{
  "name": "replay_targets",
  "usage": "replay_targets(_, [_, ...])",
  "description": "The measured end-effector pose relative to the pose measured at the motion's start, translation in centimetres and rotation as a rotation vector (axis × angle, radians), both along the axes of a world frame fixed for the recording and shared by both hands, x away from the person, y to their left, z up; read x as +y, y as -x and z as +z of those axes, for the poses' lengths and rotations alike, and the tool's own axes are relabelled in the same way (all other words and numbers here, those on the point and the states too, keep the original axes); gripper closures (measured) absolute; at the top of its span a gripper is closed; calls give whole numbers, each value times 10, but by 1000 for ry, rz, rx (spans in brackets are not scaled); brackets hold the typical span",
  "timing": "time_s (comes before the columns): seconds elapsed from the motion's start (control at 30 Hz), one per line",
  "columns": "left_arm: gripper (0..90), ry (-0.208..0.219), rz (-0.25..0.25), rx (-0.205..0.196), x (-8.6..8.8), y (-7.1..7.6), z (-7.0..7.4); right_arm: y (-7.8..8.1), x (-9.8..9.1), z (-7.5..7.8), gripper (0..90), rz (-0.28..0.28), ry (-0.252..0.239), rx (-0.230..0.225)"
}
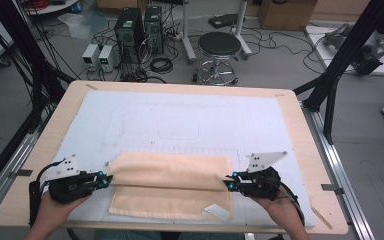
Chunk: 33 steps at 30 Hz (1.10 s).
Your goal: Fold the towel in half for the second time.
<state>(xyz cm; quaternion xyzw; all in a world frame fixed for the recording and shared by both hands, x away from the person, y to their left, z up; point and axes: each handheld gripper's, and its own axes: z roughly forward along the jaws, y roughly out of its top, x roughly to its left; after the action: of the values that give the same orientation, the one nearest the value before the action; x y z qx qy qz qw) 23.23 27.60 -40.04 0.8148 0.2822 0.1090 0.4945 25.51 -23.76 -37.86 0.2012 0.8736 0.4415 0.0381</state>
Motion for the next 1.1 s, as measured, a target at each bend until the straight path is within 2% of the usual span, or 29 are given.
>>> replay_targets(0.07, [854, -15, -26, 17, 0, 6, -3, 5, 0, -2, 811, 5, 2, 2])
replay_targets(0.13, [730, -27, -25, 29, 2, 10, -5, 10, -1, -4, 767, 20, -7, 8])
replay_targets(0.17, [636, -28, -24, 47, 4, 11, -6, 12, -1, -5, 705, 26, -12, 24])
replay_targets(0.2, [601, -26, -23, 54, 7, 12, -6, 12, -2, -6, 695, 32, -18, 43])
replay_targets(0.27, [561, -17, -11, 59, 11, 12, -6, 13, -3, -6, 688, 40, -25, 37])
replay_targets(0.4, [531, -6, -26, 56, 11, 9, -4, 8, -1, -9, 673, 42, -27, 35])
replay_targets(0.43, [531, -2, -30, 62, 9, 8, -5, 7, 1, -10, 670, 40, -23, 49])
replay_targets(0.53, [530, -16, -35, 70, 1, 3, -7, 4, 9, -17, 652, 49, 16, 46])
replay_targets(0.67, [530, -54, -25, 66, -8, -13, -10, -6, 15, -22, 603, 29, 62, 32])
replay_targets(0.77, [515, -72, 5, 67, -12, -28, -11, -19, 14, -22, 552, -25, 72, 18])
replay_targets(0.93, [476, -75, 51, 66, -18, -57, -10, -44, 11, -23, 476, -106, 61, -7])
replay_targets(1.1, [431, -51, 114, 65, -22, -80, -13, -64, 8, -28, 423, -171, 68, -27])
